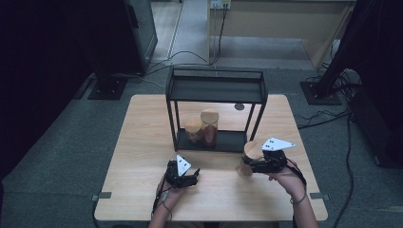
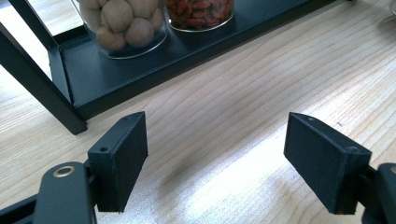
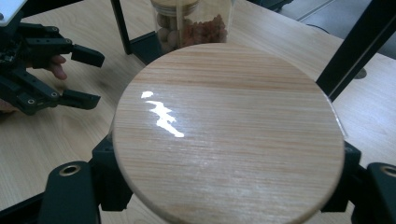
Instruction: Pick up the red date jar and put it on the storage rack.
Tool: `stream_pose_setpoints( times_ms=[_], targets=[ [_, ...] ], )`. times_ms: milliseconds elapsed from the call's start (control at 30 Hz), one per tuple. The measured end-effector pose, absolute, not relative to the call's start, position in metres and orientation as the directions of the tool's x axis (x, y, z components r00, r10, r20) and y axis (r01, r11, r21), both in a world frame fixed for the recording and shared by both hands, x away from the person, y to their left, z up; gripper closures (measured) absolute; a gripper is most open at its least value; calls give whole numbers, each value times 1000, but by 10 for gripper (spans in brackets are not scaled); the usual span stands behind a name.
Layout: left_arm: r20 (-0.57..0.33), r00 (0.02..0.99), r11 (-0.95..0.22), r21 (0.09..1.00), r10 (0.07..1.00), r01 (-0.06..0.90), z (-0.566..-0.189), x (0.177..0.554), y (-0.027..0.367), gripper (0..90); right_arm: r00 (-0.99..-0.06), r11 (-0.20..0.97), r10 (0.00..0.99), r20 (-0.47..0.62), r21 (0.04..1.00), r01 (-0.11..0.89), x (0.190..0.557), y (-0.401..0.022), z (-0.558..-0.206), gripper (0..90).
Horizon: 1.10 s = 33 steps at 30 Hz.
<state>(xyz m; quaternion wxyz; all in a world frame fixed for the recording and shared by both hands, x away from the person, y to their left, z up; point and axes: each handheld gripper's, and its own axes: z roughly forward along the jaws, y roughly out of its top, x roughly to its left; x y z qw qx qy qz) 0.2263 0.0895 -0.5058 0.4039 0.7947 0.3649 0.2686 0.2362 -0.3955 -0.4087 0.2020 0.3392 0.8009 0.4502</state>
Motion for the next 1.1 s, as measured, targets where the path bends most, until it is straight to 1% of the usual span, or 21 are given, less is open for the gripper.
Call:
stream_pose_setpoints(
  times_ms=[333,1100],
  targets=[
    [144,590,-418,834,794,359,-506,226,88,217,-699,373,715,-17,855,360,238,-389,-408,248],
    [202,597,-466,822,777,328,-506,221,80,217,-692,370,722,-21,856,360,240,-377,-409,249]
  ],
)
